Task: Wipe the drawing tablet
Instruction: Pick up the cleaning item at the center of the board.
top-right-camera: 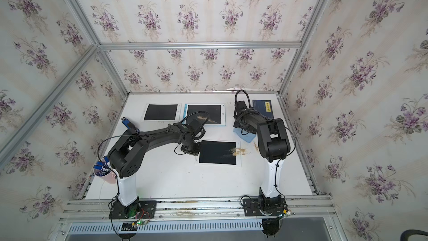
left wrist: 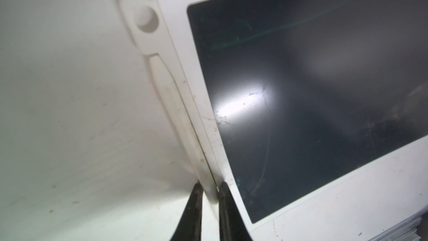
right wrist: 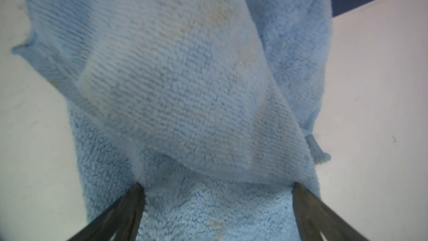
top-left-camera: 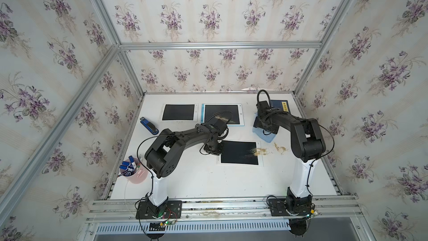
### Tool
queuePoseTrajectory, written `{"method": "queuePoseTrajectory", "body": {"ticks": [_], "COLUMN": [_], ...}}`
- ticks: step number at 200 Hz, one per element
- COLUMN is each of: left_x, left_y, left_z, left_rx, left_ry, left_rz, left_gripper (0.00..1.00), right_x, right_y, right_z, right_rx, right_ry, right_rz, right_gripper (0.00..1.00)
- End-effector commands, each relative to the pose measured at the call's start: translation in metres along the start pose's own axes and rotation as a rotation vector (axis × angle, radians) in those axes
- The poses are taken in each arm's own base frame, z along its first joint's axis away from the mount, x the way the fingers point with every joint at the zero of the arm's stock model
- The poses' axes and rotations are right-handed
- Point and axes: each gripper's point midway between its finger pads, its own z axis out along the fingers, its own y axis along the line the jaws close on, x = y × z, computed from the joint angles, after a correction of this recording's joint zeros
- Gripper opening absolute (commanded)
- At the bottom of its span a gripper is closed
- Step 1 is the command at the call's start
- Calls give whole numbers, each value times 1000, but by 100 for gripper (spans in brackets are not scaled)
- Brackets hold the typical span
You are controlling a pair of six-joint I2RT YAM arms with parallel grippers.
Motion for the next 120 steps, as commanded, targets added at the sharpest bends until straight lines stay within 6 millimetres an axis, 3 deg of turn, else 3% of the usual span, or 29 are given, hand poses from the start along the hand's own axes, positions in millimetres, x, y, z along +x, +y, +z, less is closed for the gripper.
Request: {"method": "queuePoseTrajectory", "body": {"ticks": [1, 11, 32, 43, 63, 74, 101, 120], "left_x": [21, 21, 22, 22, 22, 22, 21, 21], "left_y": [18, 19, 21, 22, 23, 22, 22, 23], "left_z": [7, 7, 6, 5, 6, 6, 5, 5], "left_rx": [-78, -78, -77, -77, -75, -74, -71, -71], "left_ry": [80, 81, 78, 76, 77, 75, 72, 71], "left_rz": [-3, -3, -8, -11, -14, -12, -14, -16], "left_gripper": [16, 16, 16, 16, 16, 16, 16, 16], "right_x": [22, 24, 21, 18, 2, -7, -22, -25], "right_y": [2, 3, 4, 4, 5, 14, 51, 61], "right_z": [17, 20, 17, 12, -8, -25, -95, -135], "right_rx": [-5, -14, -64, -96, -153, -233, -563, -709], "right_ry": [86, 92, 91, 86, 47, 15, -61, -90], "right_rz": [-23, -20, 9, 24, 40, 29, -8, -7], "right_gripper": [92, 79, 18, 0, 0, 0, 0, 0]}}
